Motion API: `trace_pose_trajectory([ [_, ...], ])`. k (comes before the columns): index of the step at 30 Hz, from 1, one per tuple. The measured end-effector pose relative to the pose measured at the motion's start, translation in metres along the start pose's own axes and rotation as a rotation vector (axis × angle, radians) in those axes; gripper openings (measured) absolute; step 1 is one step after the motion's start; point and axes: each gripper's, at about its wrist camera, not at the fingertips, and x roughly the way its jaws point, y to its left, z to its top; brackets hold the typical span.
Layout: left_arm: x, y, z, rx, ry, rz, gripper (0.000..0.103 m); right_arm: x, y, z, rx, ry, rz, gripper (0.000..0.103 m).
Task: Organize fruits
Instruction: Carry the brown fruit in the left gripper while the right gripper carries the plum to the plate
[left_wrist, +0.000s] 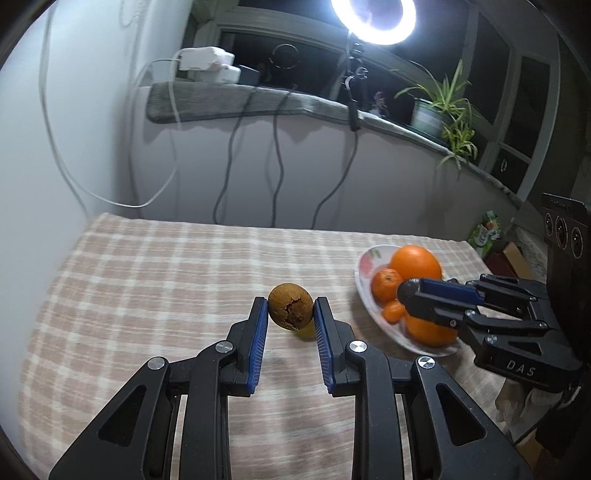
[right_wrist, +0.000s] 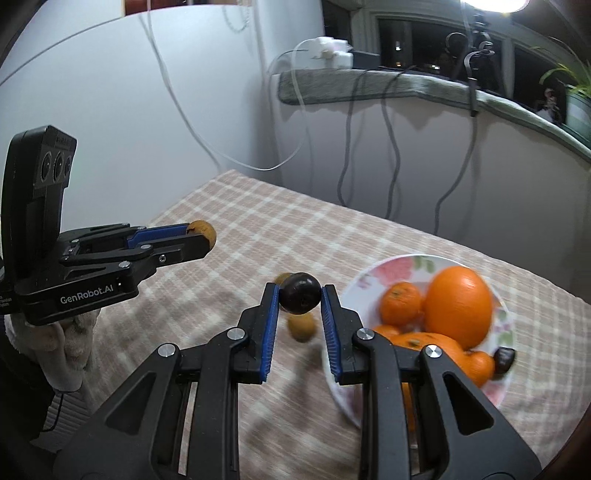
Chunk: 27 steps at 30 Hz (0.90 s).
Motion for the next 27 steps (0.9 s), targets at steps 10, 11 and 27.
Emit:
trace_pose_trajectory([
  [10,0.023,-0.040,0.006,0.042,0.027,-0.063,0.024,-0.030,-0.054,-0.008,0.085,-0.023,-0.079,0.024],
  [11,0.026,-0.043,0.006,0.045,0.030,-0.069,0.024,-0.032,-0.058,-0.009,0.091,-0.025,-0.083,0.024],
  [27,0.054,-0.078,0.002,0.088,0.088,-0.100,0.024,-0.030,-0.124,-0.021,0.204,-0.008,-0.152,0.024],
])
